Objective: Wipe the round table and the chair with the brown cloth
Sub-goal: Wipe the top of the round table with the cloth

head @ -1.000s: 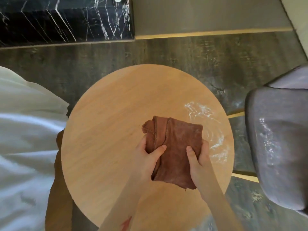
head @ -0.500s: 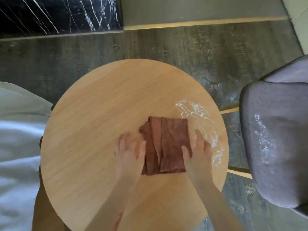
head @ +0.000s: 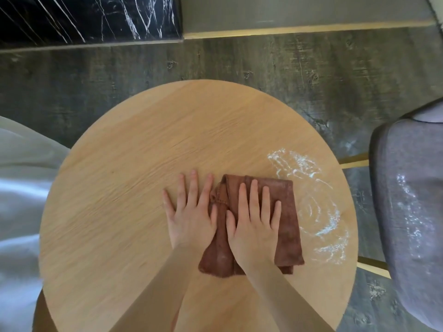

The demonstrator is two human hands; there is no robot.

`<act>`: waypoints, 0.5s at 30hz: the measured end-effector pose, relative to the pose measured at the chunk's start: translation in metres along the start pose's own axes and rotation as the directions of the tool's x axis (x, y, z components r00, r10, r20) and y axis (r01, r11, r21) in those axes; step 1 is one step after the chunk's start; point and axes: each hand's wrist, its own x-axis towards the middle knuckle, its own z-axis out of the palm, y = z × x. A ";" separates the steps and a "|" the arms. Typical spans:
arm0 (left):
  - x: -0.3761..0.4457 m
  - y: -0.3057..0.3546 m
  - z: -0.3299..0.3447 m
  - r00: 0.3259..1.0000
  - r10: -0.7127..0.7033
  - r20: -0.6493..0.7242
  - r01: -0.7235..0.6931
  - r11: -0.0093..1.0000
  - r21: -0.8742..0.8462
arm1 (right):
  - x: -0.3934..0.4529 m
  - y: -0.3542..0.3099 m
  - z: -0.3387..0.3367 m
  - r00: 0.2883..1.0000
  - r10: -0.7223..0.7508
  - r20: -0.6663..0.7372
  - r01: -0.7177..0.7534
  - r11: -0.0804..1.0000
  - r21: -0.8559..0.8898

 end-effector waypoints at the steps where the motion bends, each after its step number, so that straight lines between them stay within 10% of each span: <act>1: -0.001 0.000 0.000 1.000 -0.005 0.005 0.005 1.000 0.003 | -0.001 0.002 0.002 1.000 -0.007 -0.008 0.007 1.000 -0.015; 15: -0.003 0.000 -0.004 0.998 -0.016 0.056 0.019 0.998 -0.063 | -0.007 0.013 0.002 0.996 -0.022 -0.089 0.023 1.000 0.005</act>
